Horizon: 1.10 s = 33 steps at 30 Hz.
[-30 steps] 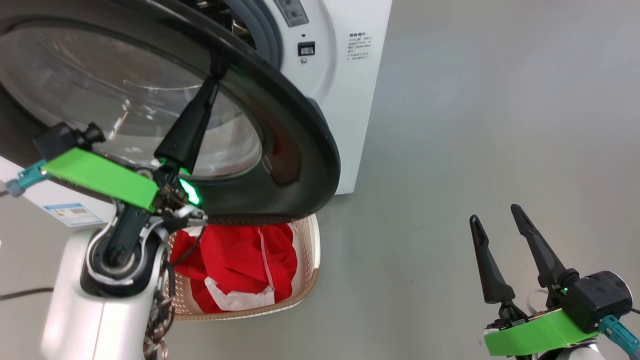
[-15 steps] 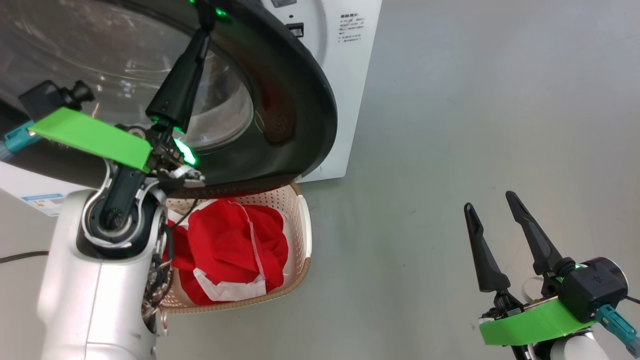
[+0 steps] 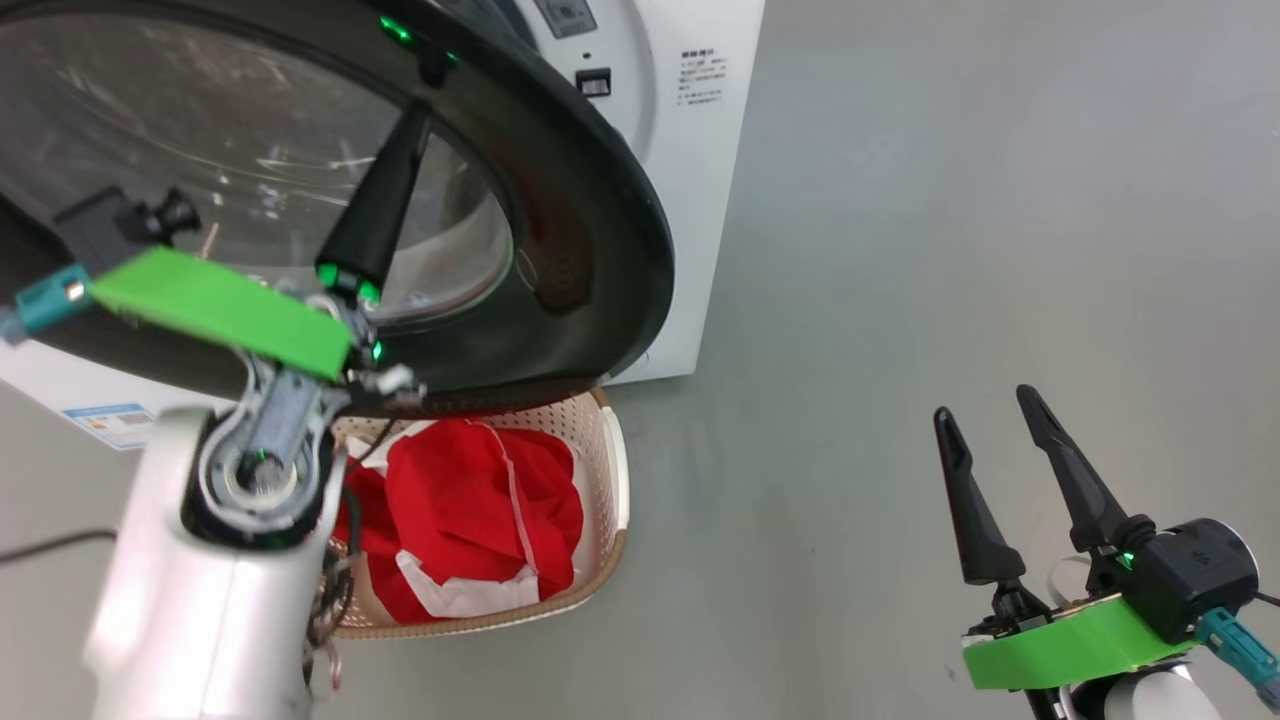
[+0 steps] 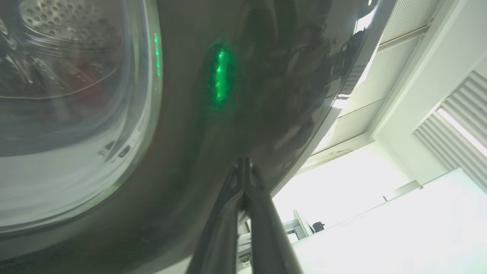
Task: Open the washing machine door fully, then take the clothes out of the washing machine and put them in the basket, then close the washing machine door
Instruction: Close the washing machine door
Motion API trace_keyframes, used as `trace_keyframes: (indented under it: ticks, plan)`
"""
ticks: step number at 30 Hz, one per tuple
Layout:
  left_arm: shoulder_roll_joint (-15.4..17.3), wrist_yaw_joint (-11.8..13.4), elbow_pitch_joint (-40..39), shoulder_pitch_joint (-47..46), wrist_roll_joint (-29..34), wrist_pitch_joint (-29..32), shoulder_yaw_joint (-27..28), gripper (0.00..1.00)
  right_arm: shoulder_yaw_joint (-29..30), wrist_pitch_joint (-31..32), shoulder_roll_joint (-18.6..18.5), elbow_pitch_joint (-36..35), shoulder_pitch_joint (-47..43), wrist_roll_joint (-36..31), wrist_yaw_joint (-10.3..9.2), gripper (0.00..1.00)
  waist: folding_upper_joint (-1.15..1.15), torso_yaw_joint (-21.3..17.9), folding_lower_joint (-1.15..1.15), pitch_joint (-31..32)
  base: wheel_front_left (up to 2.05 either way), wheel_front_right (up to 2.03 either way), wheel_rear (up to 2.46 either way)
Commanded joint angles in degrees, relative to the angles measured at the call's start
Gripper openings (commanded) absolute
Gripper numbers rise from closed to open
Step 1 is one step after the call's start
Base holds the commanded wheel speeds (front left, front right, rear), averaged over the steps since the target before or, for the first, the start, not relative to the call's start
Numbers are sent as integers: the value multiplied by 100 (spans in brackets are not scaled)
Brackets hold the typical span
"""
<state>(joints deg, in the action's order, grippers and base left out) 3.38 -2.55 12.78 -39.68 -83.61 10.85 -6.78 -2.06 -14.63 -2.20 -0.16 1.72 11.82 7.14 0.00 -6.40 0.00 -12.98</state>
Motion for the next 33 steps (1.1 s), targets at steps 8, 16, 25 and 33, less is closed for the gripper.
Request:
trace_keyframes:
  ticks: [8,16,25,33]
  plan:
    - [552,-21,-506,714,1113,-405,-312,100,4,-37,-67,-81,-3,145,35,100,0,222,0,278,0,0,0]
    - [969,59,-816,1363,2421,-1273,-527,100,114,-37,-67,-78,-94,130,35,100,0,465,0,527,0,0,0]
    - [1172,96,-1050,1951,3415,-2174,-712,100,233,-37,-67,-63,-178,100,35,100,0,628,0,786,0,0,0]
    - [1503,412,-1197,2552,4334,-2463,-768,100,308,-37,-67,-91,-328,69,35,100,0,628,0,1052,0,0,0]
